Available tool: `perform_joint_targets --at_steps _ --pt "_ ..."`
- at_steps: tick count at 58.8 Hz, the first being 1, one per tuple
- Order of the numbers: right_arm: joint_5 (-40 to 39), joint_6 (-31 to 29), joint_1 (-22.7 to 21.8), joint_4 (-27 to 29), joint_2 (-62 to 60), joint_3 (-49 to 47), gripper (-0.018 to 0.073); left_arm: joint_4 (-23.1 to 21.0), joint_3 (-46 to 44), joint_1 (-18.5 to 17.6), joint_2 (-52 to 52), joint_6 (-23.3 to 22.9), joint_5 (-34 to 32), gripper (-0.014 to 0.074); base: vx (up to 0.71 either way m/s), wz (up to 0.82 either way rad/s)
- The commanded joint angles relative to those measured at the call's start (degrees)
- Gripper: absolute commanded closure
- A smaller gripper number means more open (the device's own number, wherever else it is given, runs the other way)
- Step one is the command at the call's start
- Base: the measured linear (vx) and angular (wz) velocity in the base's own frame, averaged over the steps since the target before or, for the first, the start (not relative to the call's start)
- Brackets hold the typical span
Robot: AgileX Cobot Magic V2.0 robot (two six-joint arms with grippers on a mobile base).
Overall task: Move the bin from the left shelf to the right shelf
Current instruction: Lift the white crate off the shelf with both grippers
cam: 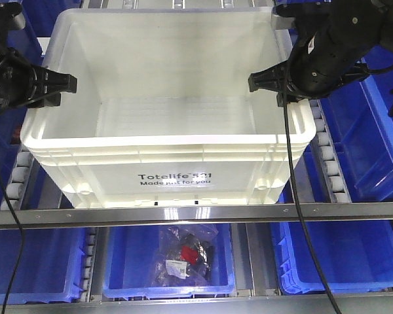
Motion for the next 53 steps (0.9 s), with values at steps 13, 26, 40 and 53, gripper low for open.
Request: perform_joint_targets --at_steps 13,26,40,53 --pt "-2.5 -0.8 -0.3 -1.8 -8.5 -1.9 0.0543 0.9 -1.9 0.1 -8.9 0.2 -4.2 0.0494 0.0 0.0" --pt "-3.4 -0.6 -0.3 0.1 -11.1 -1.9 0.0543 0.9 -1.9 0.1 -14.2 0.2 -5.1 0.0494 0.0 0.0" --pt "-3.2 -0.4 -0.3 0.4 -11.4 -1.9 0.0542 0.9 -1.9 0.1 -15.7 0.2 -5.8 0.0494 0.0 0.0" --pt "-3.2 -0.4 -0.3 0.3 -11.4 -1.9 0.054 1.0 -1.9 0.1 -15.7 0.2 -6.0 0.0494 0.0 0.0"
